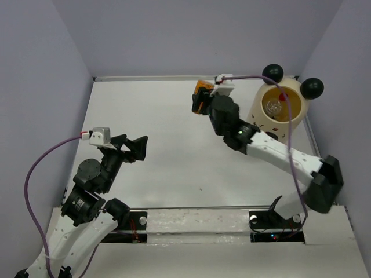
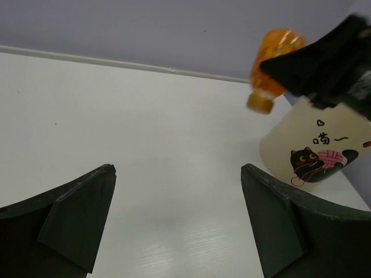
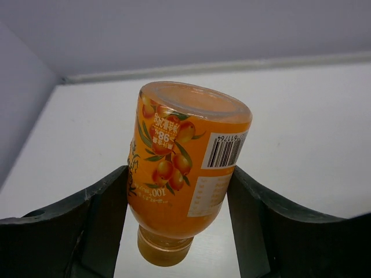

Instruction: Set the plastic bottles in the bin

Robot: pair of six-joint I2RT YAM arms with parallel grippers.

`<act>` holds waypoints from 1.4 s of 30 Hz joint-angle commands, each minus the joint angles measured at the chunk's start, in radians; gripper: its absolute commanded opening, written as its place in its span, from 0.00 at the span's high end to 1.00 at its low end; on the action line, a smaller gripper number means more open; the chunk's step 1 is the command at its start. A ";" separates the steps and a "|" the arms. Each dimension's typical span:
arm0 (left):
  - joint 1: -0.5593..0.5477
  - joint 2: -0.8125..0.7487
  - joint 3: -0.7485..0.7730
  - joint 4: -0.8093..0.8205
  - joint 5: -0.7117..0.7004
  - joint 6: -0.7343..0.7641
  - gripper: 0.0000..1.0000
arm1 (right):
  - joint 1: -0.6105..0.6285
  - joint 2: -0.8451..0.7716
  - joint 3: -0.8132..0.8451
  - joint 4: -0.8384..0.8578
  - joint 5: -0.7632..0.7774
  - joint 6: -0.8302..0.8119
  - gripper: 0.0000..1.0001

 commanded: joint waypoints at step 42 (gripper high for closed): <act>0.058 0.013 0.028 0.042 0.042 0.012 0.01 | -0.400 -0.631 -0.469 0.280 0.274 -0.778 0.53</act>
